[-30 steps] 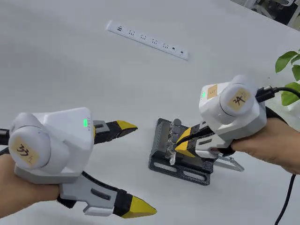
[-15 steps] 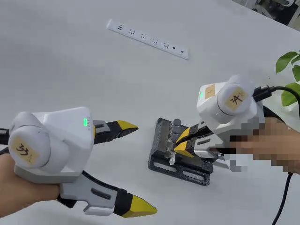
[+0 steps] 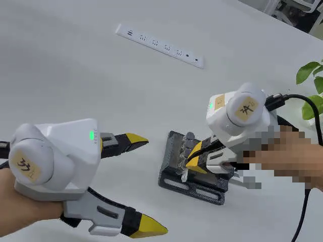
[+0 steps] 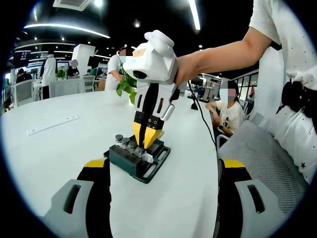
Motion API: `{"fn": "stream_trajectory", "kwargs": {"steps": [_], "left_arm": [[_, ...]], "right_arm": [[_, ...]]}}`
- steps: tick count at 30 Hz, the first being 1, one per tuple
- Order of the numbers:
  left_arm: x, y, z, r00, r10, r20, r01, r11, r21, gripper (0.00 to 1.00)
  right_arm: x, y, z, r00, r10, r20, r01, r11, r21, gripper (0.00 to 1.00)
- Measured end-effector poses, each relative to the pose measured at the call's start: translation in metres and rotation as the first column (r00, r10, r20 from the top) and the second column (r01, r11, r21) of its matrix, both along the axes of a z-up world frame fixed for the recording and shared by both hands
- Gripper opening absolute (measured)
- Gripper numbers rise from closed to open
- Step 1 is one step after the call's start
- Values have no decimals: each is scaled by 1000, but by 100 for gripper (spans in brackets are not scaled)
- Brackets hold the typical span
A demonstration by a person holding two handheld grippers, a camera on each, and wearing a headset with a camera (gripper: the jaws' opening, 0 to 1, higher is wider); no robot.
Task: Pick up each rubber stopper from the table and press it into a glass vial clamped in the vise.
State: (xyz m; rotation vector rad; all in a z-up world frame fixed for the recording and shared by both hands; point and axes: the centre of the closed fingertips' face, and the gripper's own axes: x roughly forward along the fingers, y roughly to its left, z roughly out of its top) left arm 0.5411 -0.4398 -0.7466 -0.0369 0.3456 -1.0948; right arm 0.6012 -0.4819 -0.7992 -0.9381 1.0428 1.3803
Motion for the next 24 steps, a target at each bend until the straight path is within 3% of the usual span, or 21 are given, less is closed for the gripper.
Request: {"fn": "stream_trajectory", "kwargs": {"steps": [20, 24], "left_arm": [[4, -1, 0, 1000, 0, 4, 0, 1000, -9, 89], [5, -1, 1, 1000, 1, 7, -1, 1000, -9, 88]], "right_arm": [[2, 4, -3, 1000, 15, -14, -16, 998, -59, 3], [2, 7, -3, 999, 48, -5, -48, 995, -85, 2]]}}
